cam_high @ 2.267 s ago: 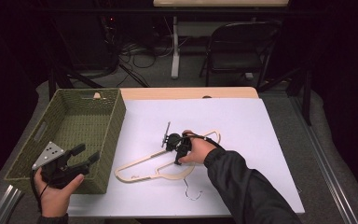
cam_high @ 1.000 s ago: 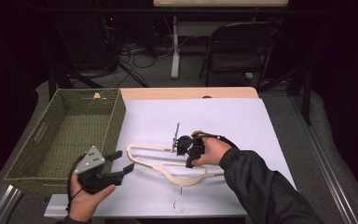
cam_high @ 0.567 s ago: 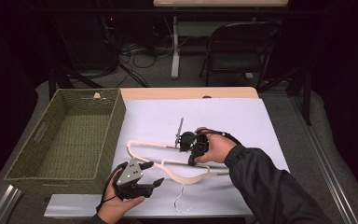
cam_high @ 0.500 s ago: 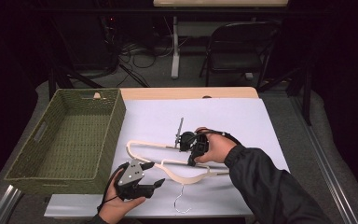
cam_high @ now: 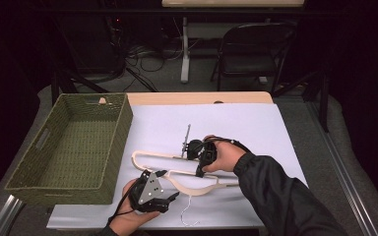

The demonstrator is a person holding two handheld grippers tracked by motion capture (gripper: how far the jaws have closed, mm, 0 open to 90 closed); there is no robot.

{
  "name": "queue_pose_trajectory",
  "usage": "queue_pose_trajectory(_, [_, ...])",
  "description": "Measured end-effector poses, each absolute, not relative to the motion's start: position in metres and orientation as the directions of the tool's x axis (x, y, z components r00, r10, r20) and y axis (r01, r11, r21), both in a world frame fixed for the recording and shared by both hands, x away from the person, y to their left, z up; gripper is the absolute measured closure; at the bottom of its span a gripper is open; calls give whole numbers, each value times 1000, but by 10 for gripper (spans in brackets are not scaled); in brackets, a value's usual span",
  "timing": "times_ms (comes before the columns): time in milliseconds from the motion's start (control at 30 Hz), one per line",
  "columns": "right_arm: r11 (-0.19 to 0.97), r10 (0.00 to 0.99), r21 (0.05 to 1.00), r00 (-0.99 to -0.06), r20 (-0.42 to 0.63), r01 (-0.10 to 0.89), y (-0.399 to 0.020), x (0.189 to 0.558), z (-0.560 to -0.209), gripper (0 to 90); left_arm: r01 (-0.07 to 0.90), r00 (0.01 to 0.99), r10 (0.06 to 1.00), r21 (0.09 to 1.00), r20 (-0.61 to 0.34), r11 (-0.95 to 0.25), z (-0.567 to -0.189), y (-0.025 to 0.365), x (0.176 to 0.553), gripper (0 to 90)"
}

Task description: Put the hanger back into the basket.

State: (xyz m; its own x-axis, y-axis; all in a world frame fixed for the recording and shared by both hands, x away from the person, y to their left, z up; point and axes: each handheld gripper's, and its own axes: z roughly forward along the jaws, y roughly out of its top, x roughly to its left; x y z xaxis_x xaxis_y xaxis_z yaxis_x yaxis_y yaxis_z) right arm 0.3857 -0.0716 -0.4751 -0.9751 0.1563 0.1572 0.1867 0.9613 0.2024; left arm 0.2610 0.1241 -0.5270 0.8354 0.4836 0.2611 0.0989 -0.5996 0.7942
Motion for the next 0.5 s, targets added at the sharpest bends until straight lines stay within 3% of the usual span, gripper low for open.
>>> queue_pose_trajectory(400, [963,154,195,-972,175,188,-65,386,-480,857,72,826,465,758,318,-648,-535,118,264,233])
queue_pose_trajectory(500, [964,154,188,-973,174,186,-62,386,-484,857,62,849,430,750,307,-658,-535,118,264,336])
